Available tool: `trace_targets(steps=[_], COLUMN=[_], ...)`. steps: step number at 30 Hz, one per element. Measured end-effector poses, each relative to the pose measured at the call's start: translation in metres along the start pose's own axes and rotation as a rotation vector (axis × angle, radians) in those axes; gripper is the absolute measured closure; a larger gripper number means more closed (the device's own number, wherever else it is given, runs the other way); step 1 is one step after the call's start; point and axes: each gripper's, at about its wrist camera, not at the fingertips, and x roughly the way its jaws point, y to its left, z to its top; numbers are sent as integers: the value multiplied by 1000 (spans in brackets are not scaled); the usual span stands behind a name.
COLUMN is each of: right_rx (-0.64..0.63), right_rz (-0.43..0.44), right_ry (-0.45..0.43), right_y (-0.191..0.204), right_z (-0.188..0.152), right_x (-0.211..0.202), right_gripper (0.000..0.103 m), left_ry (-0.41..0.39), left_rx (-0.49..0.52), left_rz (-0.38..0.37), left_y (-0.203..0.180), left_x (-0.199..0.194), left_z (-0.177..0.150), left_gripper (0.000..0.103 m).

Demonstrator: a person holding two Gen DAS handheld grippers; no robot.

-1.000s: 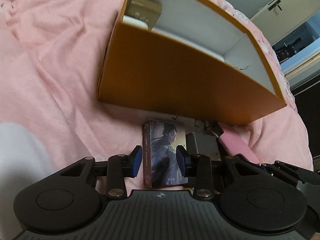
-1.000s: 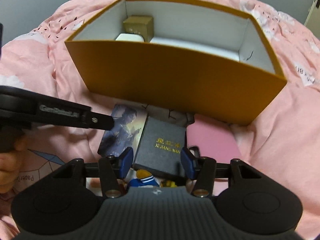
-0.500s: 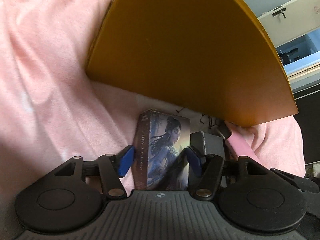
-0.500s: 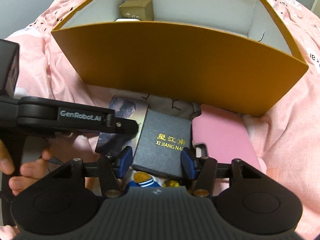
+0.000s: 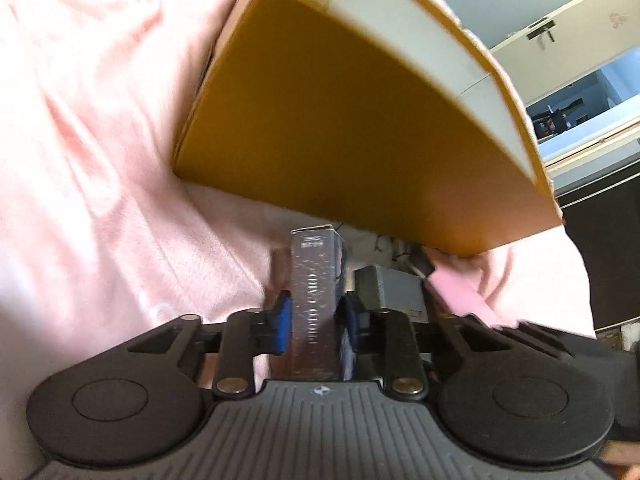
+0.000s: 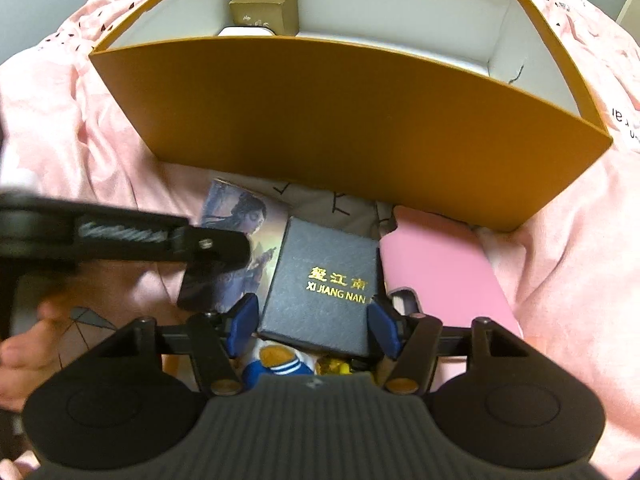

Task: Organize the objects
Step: 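Grasp the dark PHOTO CARD box upright with the left tool, then grasp the black XIJIANG NAN box with the right tool while the left holds the photo card box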

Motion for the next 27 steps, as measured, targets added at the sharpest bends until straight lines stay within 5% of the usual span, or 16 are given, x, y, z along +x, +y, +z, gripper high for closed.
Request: trace_targets(steps=[6,18,27], right_rx=[-88,-276,-265], right_rz=[-99,-304,-257], right_ry=[61,114,41], right_y=[23,65,67], right_z=[13,15,6], right_x=[14,55,20], right_gripper=[36,25,51], left_ry=[-58,-42,-66], left_rx=[94,89,125], left_rz=[143,154,207], left_y=[-7,-3,-11], left_x=[-31,-9,-7], left_z=[-1,-4,-12], left_gripper=[76,75,71])
